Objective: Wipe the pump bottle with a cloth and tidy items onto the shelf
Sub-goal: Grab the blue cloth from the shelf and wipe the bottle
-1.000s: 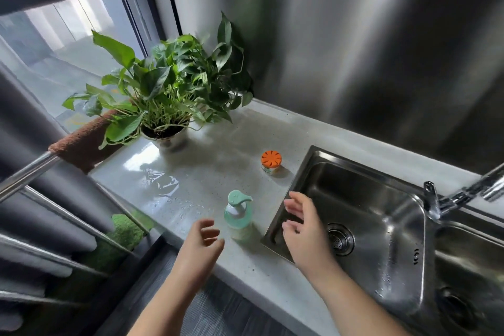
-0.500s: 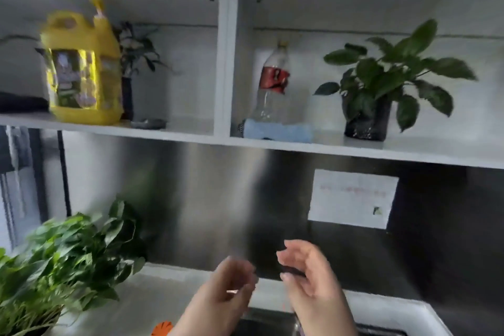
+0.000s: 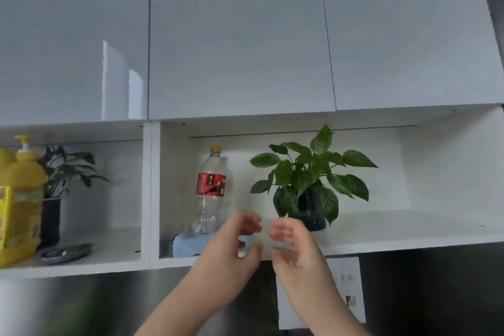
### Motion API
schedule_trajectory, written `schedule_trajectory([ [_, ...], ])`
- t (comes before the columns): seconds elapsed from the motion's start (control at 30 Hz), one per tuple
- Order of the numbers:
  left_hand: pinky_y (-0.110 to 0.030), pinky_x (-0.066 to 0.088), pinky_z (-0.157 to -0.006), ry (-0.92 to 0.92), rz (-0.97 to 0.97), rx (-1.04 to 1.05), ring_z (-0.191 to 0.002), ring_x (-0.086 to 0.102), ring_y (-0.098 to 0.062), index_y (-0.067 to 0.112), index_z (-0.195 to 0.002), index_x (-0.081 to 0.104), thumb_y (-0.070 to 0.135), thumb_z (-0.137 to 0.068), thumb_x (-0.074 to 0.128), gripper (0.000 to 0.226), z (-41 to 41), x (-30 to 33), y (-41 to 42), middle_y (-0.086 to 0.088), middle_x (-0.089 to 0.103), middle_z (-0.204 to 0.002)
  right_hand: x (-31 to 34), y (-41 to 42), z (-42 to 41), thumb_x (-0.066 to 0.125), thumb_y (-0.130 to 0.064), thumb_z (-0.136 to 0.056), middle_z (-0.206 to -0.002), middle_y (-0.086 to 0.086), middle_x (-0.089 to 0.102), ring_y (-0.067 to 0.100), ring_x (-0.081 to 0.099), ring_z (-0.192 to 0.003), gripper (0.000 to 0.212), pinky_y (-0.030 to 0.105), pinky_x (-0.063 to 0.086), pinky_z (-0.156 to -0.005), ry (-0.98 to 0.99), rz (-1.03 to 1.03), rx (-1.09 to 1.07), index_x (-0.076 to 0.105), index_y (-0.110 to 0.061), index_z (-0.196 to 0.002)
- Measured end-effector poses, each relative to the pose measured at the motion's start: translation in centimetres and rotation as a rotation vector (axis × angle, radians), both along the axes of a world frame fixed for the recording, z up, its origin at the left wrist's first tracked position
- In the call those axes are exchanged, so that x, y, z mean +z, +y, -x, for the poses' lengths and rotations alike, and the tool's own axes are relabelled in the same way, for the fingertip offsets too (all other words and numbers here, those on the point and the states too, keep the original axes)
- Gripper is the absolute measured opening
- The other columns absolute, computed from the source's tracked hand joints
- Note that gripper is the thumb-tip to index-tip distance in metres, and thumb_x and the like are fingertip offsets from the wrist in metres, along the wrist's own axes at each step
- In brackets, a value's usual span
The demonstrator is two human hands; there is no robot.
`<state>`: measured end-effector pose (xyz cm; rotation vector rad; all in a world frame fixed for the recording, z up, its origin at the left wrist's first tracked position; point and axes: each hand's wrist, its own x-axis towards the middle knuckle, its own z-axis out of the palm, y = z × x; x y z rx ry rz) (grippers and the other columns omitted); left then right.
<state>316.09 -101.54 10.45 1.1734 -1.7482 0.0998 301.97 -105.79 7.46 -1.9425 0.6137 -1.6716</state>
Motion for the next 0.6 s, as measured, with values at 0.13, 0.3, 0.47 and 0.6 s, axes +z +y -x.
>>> schedule_trajectory([
  [0.13, -0.017, 0.034, -0.100, -0.260, 0.040, 0.289, -0.124, 0.046, -0.007, 0.031, -0.127, 0.045, 0.027, -0.089, 0.056, 0.040, -2.5, 1.9, -3.3, 0.013, 0.053, -0.128, 1.7, -3.5, -2.4, 0.057, 0.002, -0.084, -0.112, -0.016, 0.060, -0.008, 0.052, -0.111, 0.047, 0.018, 0.046, -0.097, 0.045, 0.078, -0.003, 0.053, -0.040, -0.105],
  [0.3, -0.032, 0.043, -0.095, -0.478, -0.227, 0.523, -0.124, 0.053, -0.017, 0.037, -0.128, 0.047, 0.065, -0.081, 0.046, 0.054, -5.7, 1.4, -5.1, 0.009, 0.061, -0.128, 1.3, -6.3, -4.6, 0.058, 0.005, -0.084, -0.108, -0.018, 0.061, -0.008, 0.052, -0.111, 0.047, 0.020, 0.048, -0.097, 0.030, 0.096, -0.001, 0.053, -0.037, -0.103],
  [0.47, -0.030, 0.050, -0.082, -0.544, -0.092, 0.475, -0.105, 0.063, -0.015, 0.043, -0.123, 0.046, 0.032, -0.079, 0.057, 0.047, -6.9, 0.7, -2.7, 0.014, 0.067, -0.116, -1.8, -4.1, -6.3, 0.052, -0.004, -0.085, -0.108, -0.019, 0.062, -0.005, 0.061, -0.101, 0.029, 0.006, 0.045, -0.083, -0.258, 0.121, 0.022, 0.059, -0.027, -0.100],
  [0.6, -0.028, 0.046, -0.060, -0.281, 0.032, 0.278, -0.070, 0.061, -0.009, 0.043, -0.105, 0.041, 0.031, -0.085, 0.060, 0.030, -8.8, -1.3, 1.8, 0.016, 0.064, -0.084, -5.2, -0.6, -9.2, 0.054, -0.008, -0.081, -0.114, -0.002, 0.063, -0.001, 0.061, -0.106, 0.031, 0.011, 0.045, -0.089, -0.467, 0.088, 0.196, 0.054, -0.020, -0.110],
])
